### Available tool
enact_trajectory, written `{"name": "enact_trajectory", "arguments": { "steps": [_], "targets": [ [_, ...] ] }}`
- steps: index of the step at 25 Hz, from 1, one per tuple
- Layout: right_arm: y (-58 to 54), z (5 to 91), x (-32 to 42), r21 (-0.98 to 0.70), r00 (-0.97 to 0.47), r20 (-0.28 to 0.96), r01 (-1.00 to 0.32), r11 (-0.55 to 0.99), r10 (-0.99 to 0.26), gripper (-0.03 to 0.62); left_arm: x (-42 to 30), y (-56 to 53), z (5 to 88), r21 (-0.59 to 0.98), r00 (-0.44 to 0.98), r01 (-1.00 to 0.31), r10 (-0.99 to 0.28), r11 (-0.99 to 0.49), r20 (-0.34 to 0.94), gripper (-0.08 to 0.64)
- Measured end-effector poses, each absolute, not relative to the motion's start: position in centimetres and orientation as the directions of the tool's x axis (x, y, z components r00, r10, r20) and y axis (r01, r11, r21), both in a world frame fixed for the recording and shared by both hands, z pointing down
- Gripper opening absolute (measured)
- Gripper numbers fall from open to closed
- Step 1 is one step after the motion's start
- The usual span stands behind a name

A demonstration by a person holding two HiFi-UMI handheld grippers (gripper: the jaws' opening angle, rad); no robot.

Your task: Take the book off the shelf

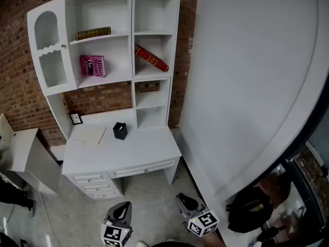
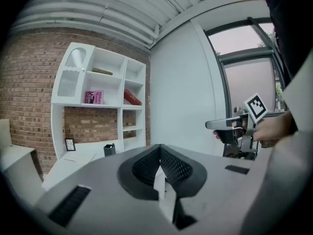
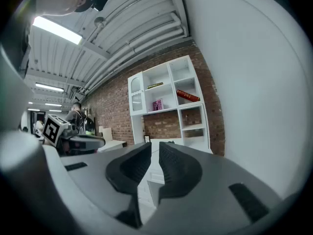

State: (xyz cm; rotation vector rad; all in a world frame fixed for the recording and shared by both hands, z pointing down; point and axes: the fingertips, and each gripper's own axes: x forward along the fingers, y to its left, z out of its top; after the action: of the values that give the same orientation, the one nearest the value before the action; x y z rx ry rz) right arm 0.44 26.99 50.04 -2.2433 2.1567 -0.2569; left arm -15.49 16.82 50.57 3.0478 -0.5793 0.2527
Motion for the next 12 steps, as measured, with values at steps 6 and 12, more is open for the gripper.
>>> {"name": "enact_trajectory", "arguments": {
  "steps": [6,12],
  "targets": [
    [24.0,49.6,-2.1,-0.110,0.023,0.107,-0.993,-0.034,-0.994,0.057,-17.8,13.2,50.8,-0.040,0.923,-0.367,-0.370,-0.929,0.111,0.008],
    [21.7,50.1,-3.9,-0.125,0.057,0.119,-0.989,-0.072,-0.991,0.057,-20.2,11.1,51.9,-0.011,0.927,-0.357,-0.356,-0.934,0.120,0.008]
  ]
}}
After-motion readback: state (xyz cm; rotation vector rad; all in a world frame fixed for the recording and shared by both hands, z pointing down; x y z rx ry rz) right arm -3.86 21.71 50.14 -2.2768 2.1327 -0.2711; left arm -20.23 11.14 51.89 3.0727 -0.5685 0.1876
